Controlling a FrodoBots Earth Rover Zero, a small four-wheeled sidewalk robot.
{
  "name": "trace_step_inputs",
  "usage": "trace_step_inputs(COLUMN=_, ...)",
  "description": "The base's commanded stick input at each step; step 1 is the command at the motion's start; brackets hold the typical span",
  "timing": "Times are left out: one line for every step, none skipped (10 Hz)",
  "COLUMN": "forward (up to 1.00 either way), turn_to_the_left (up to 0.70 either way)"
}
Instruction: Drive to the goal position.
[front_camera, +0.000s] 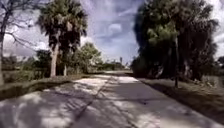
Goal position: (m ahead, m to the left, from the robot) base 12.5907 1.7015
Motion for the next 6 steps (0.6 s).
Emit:
trace_step_inputs(forward=1.00, turn_to_the_left=0.00)
trace_step_inputs(forward=1.00, turn_to_the_left=0.00)
trace_step_inputs(forward=1.00, turn_to_the_left=0.00)
trace_step_inputs(forward=1.00, turn_to_the_left=0.00)
trace_step_inputs(forward=1.00, turn_to_the_left=0.00)
trace_step_inputs(forward=1.00, turn_to_the_left=0.00)
